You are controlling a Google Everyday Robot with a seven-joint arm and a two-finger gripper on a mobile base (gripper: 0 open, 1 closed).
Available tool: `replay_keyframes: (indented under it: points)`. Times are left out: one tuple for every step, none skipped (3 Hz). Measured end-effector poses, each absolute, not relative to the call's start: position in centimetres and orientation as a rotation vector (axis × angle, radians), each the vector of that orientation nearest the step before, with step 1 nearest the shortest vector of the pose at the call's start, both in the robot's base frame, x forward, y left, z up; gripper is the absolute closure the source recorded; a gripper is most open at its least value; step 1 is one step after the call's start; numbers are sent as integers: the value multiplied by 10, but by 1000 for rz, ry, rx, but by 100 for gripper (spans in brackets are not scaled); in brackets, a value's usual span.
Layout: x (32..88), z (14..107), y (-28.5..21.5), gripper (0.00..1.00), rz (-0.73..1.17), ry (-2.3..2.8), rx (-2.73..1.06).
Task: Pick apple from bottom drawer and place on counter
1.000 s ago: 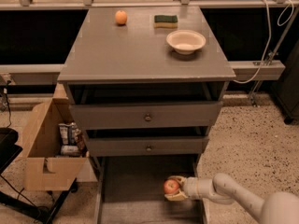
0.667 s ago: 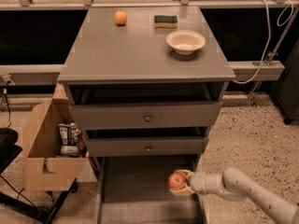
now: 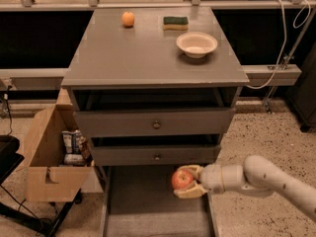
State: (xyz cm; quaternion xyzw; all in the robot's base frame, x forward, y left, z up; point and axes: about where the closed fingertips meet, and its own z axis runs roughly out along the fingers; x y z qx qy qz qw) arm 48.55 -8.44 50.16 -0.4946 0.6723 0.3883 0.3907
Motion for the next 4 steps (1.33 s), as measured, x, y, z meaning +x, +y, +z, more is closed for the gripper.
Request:
replay_keyframes:
  points:
    - [498, 600, -59, 100, 974, 1671, -1303]
    - [522, 681, -26, 100, 935, 1672, -1319]
    - [557, 754, 23, 100, 866, 1723, -1259]
    - [585, 782, 49, 100, 798, 1773, -1174]
